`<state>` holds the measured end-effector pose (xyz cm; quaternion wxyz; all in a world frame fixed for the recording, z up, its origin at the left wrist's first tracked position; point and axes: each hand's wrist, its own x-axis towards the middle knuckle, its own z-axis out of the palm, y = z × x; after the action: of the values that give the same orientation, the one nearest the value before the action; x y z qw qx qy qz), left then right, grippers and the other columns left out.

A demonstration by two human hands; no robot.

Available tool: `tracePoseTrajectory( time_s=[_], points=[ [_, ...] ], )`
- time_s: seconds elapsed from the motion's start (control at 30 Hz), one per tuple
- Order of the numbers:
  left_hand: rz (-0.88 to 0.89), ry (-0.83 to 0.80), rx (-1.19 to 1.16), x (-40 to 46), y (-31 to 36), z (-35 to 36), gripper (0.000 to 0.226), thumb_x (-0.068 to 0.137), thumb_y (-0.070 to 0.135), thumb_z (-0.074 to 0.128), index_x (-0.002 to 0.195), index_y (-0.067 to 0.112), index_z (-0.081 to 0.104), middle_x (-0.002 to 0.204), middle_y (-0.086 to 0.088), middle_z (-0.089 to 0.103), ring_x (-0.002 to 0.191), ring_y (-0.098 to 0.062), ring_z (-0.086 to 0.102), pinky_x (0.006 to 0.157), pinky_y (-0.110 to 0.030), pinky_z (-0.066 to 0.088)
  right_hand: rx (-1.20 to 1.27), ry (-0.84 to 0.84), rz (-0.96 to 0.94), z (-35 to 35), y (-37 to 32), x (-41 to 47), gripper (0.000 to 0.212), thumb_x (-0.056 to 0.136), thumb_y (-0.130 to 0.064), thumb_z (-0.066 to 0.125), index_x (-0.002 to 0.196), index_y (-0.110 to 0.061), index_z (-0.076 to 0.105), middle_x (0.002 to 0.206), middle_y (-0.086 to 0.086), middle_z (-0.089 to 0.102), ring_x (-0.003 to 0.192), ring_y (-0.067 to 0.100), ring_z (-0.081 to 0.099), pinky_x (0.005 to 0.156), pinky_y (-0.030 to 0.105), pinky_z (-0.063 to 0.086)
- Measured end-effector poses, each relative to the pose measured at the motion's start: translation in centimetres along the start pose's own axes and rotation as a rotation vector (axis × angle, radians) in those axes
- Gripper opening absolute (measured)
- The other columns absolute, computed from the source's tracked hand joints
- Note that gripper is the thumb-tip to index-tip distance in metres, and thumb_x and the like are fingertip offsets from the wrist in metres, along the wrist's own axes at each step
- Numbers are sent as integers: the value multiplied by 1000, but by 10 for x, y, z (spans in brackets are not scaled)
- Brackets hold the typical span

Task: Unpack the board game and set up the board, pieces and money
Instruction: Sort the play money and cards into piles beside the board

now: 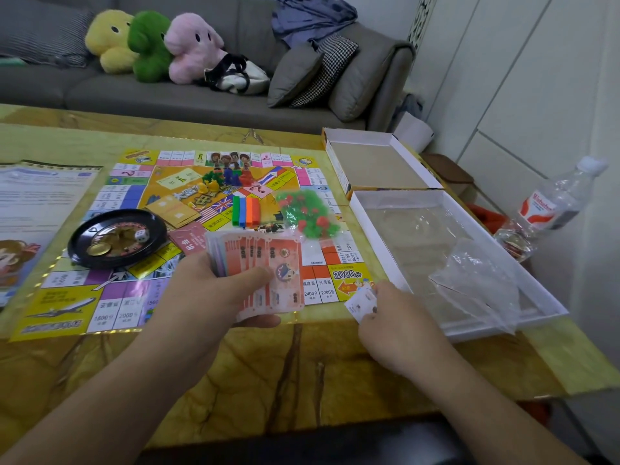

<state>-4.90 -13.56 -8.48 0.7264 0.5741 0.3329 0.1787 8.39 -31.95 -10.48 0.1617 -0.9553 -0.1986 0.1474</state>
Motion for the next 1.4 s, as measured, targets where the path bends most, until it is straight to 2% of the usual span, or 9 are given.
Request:
tracePoseTrajectory(
  time_s=[0.27, 0.57, 0.73, 0.8, 0.87, 0.97, 1.1, 1.3, 1.4],
  points=[
    [7, -13, 13, -1, -2, 3, 23, 89, 6, 76, 110, 10, 67, 89, -7, 81, 78, -28, 80, 52, -37, 63, -281, 144, -43, 7, -13, -16, 43, 94, -28, 60, 133, -16, 49, 123, 2, 53, 112, 23, 59, 87, 33, 50],
    [25, -31, 15, -2, -1, 2, 22, 90, 6, 76, 109, 12, 67, 89, -6, 81, 80, -28, 80, 58, -41, 64, -448, 205, -63, 1, -11, -14, 32, 96, -29, 59, 127, -21, 53, 118, 0, 59, 108, 22, 62, 72, 33, 40],
    [30, -49, 7, -4, -1, 1, 22, 90, 5, 75, 109, 12, 68, 91, -6, 81, 81, -28, 80, 57, -41, 65, -483, 209, -115, 2, -14, -14, 34, 99, -32, 58, 131, -19, 56, 124, 2, 60, 110, 20, 54, 88, 32, 49],
    [29, -67, -2, -5, -1, 1, 23, 90, 5, 75, 111, 11, 67, 93, -8, 81, 82, -29, 80, 58, -42, 65, -331, 251, -174, 0, -15, -12, 26, 102, -31, 57, 126, -23, 58, 120, -3, 61, 105, 15, 50, 88, 29, 49],
    [15, -93, -15, -6, -1, 0, 25, 89, 5, 76, 112, 10, 67, 94, -10, 81, 83, -30, 80, 59, -45, 66, 139, 237, -230, -4, -18, -10, 13, 103, -27, 58, 115, -26, 65, 109, -10, 68, 97, 6, 59, 73, 17, 50],
    [-26, -155, -45, -8, -3, 1, 30, 84, 6, 78, 112, 6, 68, 94, -14, 80, 84, -34, 79, 62, -48, 66, 901, -122, -253, -8, -33, -11, 16, 98, -31, 67, 104, -18, 73, 94, -1, 77, 84, 14, 72, 65, 25, 53],
    [-75, -229, -129, -15, -3, 8, 38, 76, 14, 80, 112, 4, 71, 94, -19, 79, 81, -35, 79, 50, -36, 63, 922, -92, -291, -3, -45, -13, 7, 96, -20, 76, 101, -15, 77, 95, 3, 80, 87, 19, 79, 78, 46, 66],
    [-159, -245, -249, -15, 5, 0, 27, 91, 6, 69, 117, 0, 67, 101, -24, 78, 88, -40, 78, 58, -47, 65, 945, -97, -238, -4, -46, -11, 9, 95, -23, 76, 101, -16, 77, 94, 0, 81, 86, 15, 79, 80, 47, 66],
    [-116, -211, -190, -16, 5, -1, 28, 87, 4, 73, 114, 0, 67, 95, -22, 78, 82, -38, 78, 50, -40, 64, 977, -147, -227, -1, -47, -12, 10, 95, -22, 76, 101, -14, 78, 96, 4, 81, 89, 21, 79, 84, 52, 65]
  ],
)
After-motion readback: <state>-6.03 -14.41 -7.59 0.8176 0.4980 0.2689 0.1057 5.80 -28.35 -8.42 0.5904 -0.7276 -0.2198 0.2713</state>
